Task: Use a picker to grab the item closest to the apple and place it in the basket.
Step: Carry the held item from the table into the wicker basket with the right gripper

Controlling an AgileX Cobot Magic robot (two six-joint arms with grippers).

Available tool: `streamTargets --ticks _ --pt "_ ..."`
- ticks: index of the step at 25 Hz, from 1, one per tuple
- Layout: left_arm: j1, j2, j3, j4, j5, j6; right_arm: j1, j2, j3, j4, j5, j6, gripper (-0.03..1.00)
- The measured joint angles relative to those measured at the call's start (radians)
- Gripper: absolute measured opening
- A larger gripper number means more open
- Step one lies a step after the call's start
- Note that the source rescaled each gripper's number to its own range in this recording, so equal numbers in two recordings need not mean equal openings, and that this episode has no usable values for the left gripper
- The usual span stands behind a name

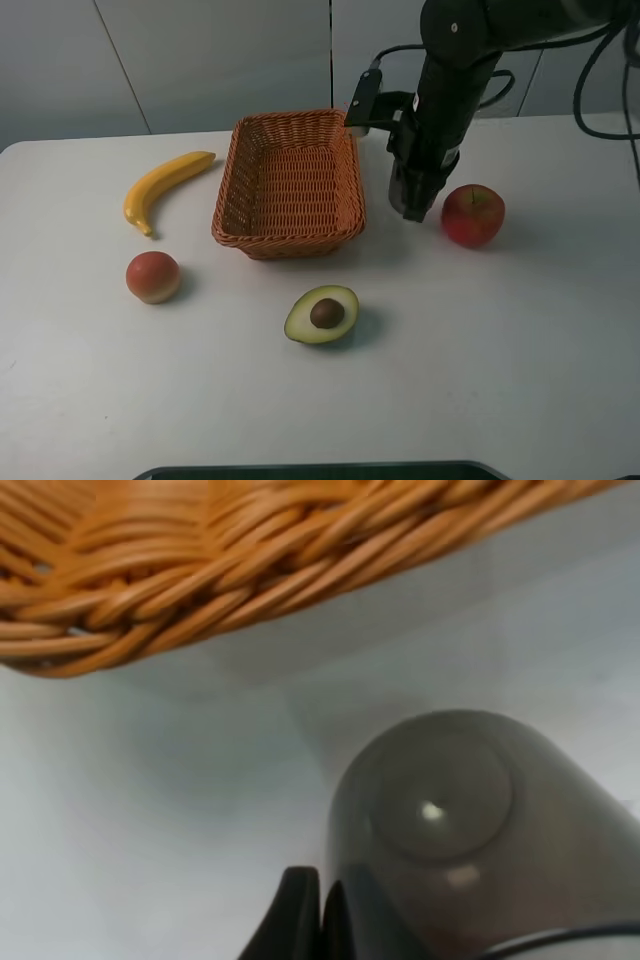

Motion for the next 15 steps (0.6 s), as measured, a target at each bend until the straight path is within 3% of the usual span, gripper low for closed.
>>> streamTargets --ticks 6,15 --pt "0.0 0.0 0.0 0.0 0.0 0.0 0.002 -0.133 0.0 -0.013 0.04 0.043 0.0" --pt "0.0 0.0 0.0 0.0 0.0 0.0 0.117 -0.292 0.0 -0.053 0.06 0.391 0.0"
